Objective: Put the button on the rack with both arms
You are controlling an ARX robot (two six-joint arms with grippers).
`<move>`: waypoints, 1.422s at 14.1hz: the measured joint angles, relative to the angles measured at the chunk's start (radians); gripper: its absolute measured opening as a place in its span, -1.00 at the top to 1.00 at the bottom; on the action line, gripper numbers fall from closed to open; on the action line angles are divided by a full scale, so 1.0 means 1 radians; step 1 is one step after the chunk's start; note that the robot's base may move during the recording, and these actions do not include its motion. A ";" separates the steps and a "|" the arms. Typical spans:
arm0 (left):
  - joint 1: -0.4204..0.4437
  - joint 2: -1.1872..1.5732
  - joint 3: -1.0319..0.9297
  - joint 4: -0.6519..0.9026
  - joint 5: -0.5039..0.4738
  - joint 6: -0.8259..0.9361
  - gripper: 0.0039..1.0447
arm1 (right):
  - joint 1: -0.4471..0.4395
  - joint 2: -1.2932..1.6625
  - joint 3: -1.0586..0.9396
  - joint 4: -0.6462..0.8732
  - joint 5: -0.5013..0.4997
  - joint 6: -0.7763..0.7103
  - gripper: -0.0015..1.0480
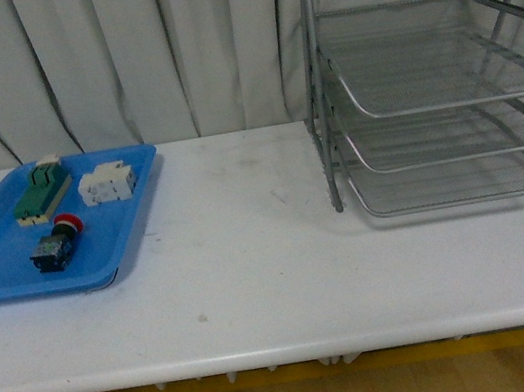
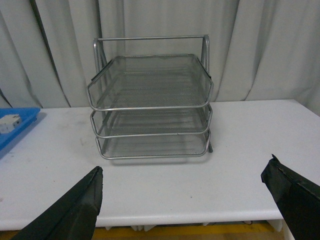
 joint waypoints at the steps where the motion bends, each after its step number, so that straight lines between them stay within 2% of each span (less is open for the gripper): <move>1: 0.000 0.000 0.000 0.000 0.000 0.000 -0.88 | 0.000 0.000 0.000 0.000 0.000 0.000 -0.87; 7: 0.000 0.000 0.000 0.000 0.000 0.000 -0.88 | 0.000 0.000 0.000 0.000 0.000 0.000 -0.87; 8: 0.000 0.000 0.000 0.000 0.000 0.000 -0.88 | -0.032 0.042 0.001 0.057 -0.076 0.067 -0.87; 10: 0.000 0.000 0.000 0.000 0.000 0.000 -0.88 | -0.142 0.346 0.043 0.354 -0.199 0.222 -0.87; 12: 0.000 0.000 0.000 0.000 0.000 0.000 -0.88 | -0.250 0.763 0.210 0.752 -0.271 0.342 -0.87; 14: 0.000 0.000 0.000 0.000 0.000 0.000 -0.88 | -0.317 1.133 0.416 1.014 -0.299 0.512 -0.87; 16: 0.000 0.000 0.000 0.000 0.000 0.000 -0.88 | -0.348 1.436 0.573 1.158 -0.317 0.780 -0.87; 18: 0.000 0.000 0.000 0.000 0.000 0.000 -0.88 | -0.343 1.625 0.639 1.284 -0.332 1.077 -0.87; 19: 0.000 0.000 0.000 0.000 0.000 0.000 -0.88 | -0.310 1.711 0.646 1.291 -0.332 1.249 -0.87; 20: 0.000 0.000 0.000 0.000 0.000 0.000 -0.88 | -0.275 1.781 0.646 1.290 -0.332 1.353 -0.87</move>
